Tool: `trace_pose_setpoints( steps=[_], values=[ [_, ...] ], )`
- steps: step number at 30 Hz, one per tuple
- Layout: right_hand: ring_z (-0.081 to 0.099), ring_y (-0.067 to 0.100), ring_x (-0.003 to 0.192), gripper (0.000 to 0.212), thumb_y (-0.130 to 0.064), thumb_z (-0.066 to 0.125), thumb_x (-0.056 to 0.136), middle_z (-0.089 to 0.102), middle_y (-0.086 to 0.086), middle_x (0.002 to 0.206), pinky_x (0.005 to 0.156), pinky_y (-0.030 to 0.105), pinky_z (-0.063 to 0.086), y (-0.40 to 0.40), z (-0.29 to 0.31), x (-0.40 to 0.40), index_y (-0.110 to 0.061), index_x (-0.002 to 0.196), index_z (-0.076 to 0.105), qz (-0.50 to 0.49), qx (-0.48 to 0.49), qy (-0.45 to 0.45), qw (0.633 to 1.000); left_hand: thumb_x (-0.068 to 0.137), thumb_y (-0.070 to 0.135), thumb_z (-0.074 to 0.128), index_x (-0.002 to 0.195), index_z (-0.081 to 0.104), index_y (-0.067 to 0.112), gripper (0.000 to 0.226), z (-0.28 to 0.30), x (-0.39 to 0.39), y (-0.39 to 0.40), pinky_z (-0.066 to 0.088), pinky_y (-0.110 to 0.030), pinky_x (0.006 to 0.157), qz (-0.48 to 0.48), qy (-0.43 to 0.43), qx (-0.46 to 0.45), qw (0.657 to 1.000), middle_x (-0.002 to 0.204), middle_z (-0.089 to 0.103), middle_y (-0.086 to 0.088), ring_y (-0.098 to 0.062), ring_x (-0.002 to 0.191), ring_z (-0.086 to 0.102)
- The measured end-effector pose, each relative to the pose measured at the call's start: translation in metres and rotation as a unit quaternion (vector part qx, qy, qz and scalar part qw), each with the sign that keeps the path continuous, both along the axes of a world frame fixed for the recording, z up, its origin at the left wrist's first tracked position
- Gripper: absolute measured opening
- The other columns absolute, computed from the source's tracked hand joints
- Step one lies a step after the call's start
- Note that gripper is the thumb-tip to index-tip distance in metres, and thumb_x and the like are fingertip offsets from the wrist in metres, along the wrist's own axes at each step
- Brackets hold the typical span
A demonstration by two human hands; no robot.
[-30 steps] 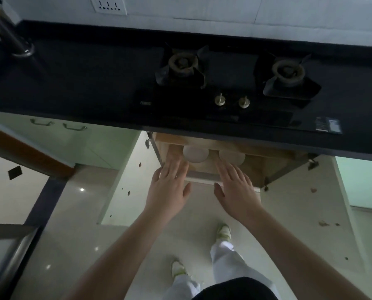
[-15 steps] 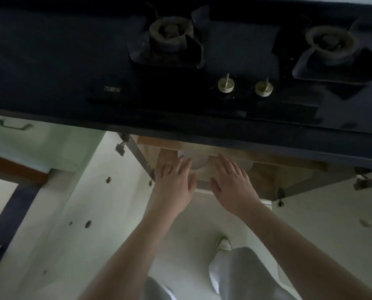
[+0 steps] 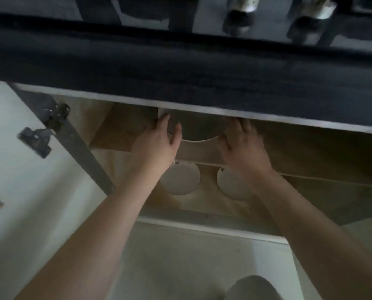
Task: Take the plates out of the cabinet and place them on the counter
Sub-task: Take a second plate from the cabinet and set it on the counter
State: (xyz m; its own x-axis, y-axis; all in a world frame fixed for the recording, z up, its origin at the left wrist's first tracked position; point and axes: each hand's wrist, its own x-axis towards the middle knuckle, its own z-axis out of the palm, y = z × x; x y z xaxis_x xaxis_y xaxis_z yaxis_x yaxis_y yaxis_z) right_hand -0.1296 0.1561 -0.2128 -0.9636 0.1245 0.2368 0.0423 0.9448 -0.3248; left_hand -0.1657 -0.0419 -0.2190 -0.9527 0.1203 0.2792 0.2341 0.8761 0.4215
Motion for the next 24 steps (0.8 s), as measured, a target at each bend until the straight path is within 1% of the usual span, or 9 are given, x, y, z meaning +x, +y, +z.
trace_pose_setpoints(
  steps=[3, 6, 9, 12, 14, 16, 18, 21, 24],
  values=[
    [0.049, 0.032, 0.12, 0.054, -0.042, 0.032, 0.092, 0.046, 0.012, 0.139, 0.093, 0.049, 0.047, 0.014, -0.013, -0.027, -0.018, 0.14, 0.038, -0.017, 0.028, 0.056, 0.998, 0.101, 0.052, 0.031, 0.137, 0.046, 0.017, 0.052, -0.013, -0.024, -0.004, 0.055, -0.034, 0.059, 0.018, 0.013, 0.039, 0.999, 0.091, 0.069, -0.007, -0.023, 0.081, 0.067],
    [0.049, 0.037, 0.121, 0.066, -0.053, 0.022, 0.087, 0.046, 0.016, 0.14, 0.09, 0.046, 0.051, 0.027, -0.023, -0.055, -0.014, 0.135, 0.046, -0.057, 0.054, 0.048, 0.996, 0.101, 0.053, 0.031, 0.145, 0.039, 0.015, 0.059, -0.018, -0.053, -0.007, 0.043, -0.027, 0.059, 0.053, -0.036, 0.079, 0.995, 0.098, 0.068, -0.005, -0.021, 0.086, 0.064],
    [0.059, 0.039, 0.101, 0.049, -0.043, 0.038, 0.095, 0.063, 0.021, 0.112, 0.079, 0.04, 0.049, 0.033, -0.026, -0.069, -0.002, 0.111, 0.059, -0.109, -0.038, 0.006, 0.993, 0.102, 0.046, 0.036, 0.142, 0.043, 0.012, 0.053, -0.015, -0.072, -0.006, 0.044, -0.03, 0.067, 0.041, -0.091, 0.136, 0.986, 0.106, 0.065, -0.005, -0.02, 0.086, 0.065],
    [0.061, 0.037, 0.095, 0.04, -0.035, 0.041, 0.098, 0.065, 0.02, 0.102, 0.071, 0.035, 0.044, 0.03, -0.026, -0.078, -0.002, 0.103, 0.061, -0.107, -0.04, -0.026, 0.993, 0.102, 0.042, 0.042, 0.143, 0.042, 0.011, 0.051, -0.015, -0.08, -0.006, 0.049, -0.026, 0.063, 0.038, -0.126, 0.176, 0.976, 0.097, 0.069, -0.007, -0.013, 0.072, 0.067],
    [0.064, 0.033, 0.087, 0.041, -0.032, 0.04, 0.099, 0.066, 0.019, 0.094, 0.07, 0.032, 0.048, 0.028, -0.024, -0.083, 0.002, 0.1, 0.063, -0.098, -0.069, -0.056, 0.991, 0.101, 0.037, 0.047, 0.141, 0.045, 0.011, 0.048, -0.018, -0.088, -0.007, 0.056, -0.031, 0.074, 0.055, -0.159, 0.229, 0.959, 0.089, 0.067, -0.006, -0.012, 0.071, 0.066],
    [0.066, 0.024, 0.064, 0.038, -0.028, 0.045, 0.098, 0.067, 0.014, 0.072, 0.061, 0.03, 0.055, 0.029, -0.021, -0.089, 0.003, 0.09, 0.065, -0.102, -0.184, -0.079, 0.974, 0.1, 0.03, 0.05, 0.132, 0.052, 0.009, 0.038, -0.02, -0.098, -0.006, 0.057, -0.035, 0.085, 0.069, -0.198, 0.265, 0.941, 0.083, 0.063, -0.004, -0.013, 0.069, 0.063],
    [0.062, 0.017, 0.048, 0.031, -0.021, 0.053, 0.094, 0.064, 0.009, 0.056, 0.047, 0.025, 0.055, 0.026, -0.019, -0.092, 0.008, 0.096, 0.064, -0.119, -0.325, -0.095, 0.933, 0.099, 0.022, 0.052, 0.125, 0.057, 0.006, 0.031, -0.022, -0.105, -0.005, 0.056, -0.034, 0.086, 0.07, -0.215, 0.277, 0.934, 0.081, 0.061, -0.004, -0.013, 0.066, 0.062],
    [0.059, 0.01, 0.034, 0.038, -0.014, 0.055, 0.093, 0.063, 0.007, 0.048, 0.035, 0.019, 0.048, 0.026, -0.021, -0.098, 0.014, 0.118, 0.055, -0.118, -0.361, -0.106, 0.919, 0.099, 0.018, 0.053, 0.122, 0.059, 0.004, 0.028, -0.025, -0.107, -0.003, 0.056, -0.032, 0.08, 0.075, -0.2, 0.278, 0.937, 0.08, 0.06, -0.004, -0.013, 0.067, 0.062],
    [0.056, 0.005, 0.03, 0.019, -0.013, 0.052, 0.095, 0.064, 0.004, 0.048, 0.034, 0.014, 0.045, 0.028, -0.018, -0.095, 0.005, 0.098, 0.058, -0.117, -0.35, -0.127, 0.921, 0.098, 0.017, 0.053, 0.122, 0.059, 0.003, 0.028, -0.025, -0.099, -0.003, 0.057, -0.037, 0.084, 0.071, -0.175, 0.273, 0.943, 0.081, 0.06, -0.003, -0.016, 0.071, 0.064]
  ],
)
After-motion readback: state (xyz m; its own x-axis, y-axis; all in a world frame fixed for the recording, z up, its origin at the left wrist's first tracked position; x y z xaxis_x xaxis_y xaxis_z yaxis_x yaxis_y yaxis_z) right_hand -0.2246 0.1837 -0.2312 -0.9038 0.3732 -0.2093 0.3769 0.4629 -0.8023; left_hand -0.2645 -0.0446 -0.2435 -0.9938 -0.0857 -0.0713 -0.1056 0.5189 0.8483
